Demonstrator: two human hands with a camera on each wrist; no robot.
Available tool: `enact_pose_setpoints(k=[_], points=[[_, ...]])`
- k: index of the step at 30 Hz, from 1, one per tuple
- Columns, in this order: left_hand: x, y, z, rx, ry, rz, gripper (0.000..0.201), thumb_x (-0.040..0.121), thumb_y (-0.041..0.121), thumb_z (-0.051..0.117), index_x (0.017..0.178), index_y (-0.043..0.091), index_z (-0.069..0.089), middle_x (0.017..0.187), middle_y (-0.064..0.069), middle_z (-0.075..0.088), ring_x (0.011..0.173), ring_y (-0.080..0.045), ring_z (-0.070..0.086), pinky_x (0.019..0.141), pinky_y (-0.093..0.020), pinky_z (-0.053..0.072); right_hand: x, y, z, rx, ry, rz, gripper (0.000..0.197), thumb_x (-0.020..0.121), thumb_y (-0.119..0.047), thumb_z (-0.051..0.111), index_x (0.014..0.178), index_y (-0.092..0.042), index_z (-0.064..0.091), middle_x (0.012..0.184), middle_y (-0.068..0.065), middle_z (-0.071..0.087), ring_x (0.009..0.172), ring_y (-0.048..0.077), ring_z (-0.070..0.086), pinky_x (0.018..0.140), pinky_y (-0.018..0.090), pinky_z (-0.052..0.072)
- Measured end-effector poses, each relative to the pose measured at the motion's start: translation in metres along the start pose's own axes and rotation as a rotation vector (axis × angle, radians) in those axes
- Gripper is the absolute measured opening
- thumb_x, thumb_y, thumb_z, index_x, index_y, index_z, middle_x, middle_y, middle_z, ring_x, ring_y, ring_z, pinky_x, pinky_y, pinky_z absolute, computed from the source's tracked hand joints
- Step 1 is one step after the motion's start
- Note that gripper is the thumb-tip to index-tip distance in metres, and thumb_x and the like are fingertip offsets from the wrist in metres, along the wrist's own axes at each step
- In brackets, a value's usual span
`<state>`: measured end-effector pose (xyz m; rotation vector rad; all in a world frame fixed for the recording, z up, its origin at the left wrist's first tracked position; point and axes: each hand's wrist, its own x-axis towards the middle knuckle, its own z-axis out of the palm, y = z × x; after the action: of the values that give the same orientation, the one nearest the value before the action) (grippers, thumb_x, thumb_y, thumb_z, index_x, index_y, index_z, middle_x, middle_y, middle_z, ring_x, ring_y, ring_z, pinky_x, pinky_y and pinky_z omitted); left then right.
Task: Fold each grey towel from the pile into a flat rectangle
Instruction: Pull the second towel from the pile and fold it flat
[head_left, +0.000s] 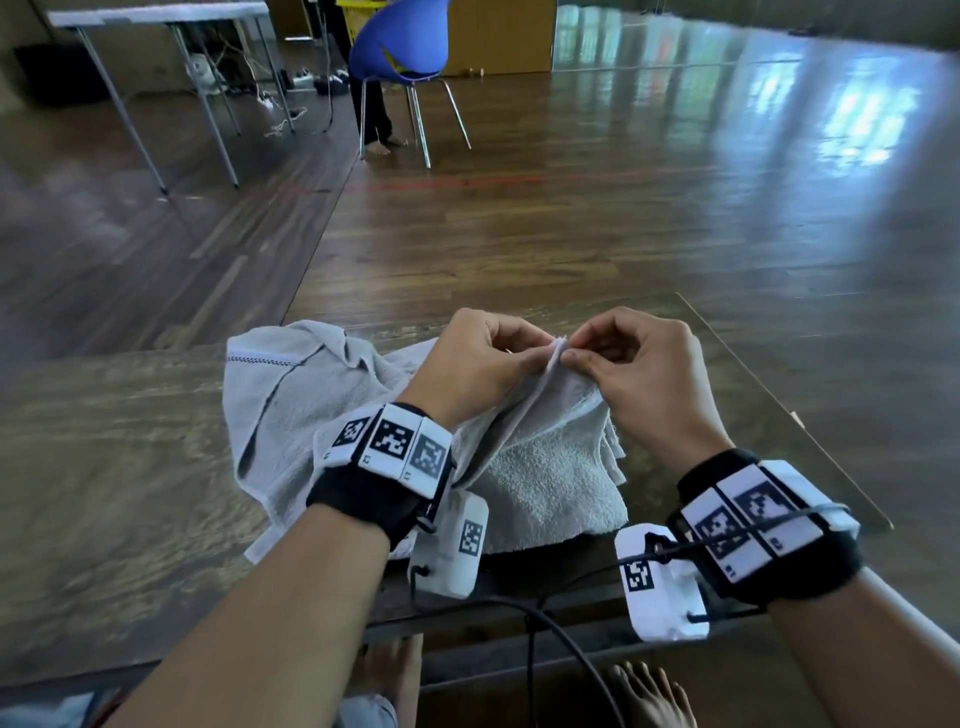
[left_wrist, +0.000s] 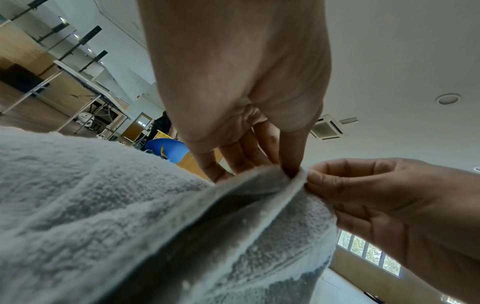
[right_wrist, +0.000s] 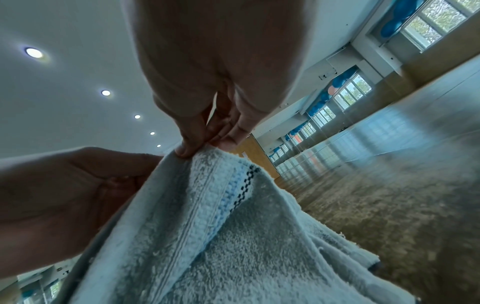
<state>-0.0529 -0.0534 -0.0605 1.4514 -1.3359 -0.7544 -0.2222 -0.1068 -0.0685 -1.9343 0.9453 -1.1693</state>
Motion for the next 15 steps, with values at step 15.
enact_pose_setpoints(k=[15], points=[[-0.013, -0.001, -0.004, -0.055, 0.018, 0.033, 0.018, 0.085, 0.012, 0.074, 0.102, 0.004, 0.077, 0.089, -0.006, 0.077, 0.082, -0.01, 0.072, 0.072, -0.02, 0.055, 0.001, -0.002, 0.005, -0.052, 0.005, -0.006, 0.009, 0.075, -0.022, 0.086, 0.074, -0.023, 0.077, 0.069, -0.012, 0.073, 0.066, 0.002, 0.068, 0.061, 0.012, 0.051]])
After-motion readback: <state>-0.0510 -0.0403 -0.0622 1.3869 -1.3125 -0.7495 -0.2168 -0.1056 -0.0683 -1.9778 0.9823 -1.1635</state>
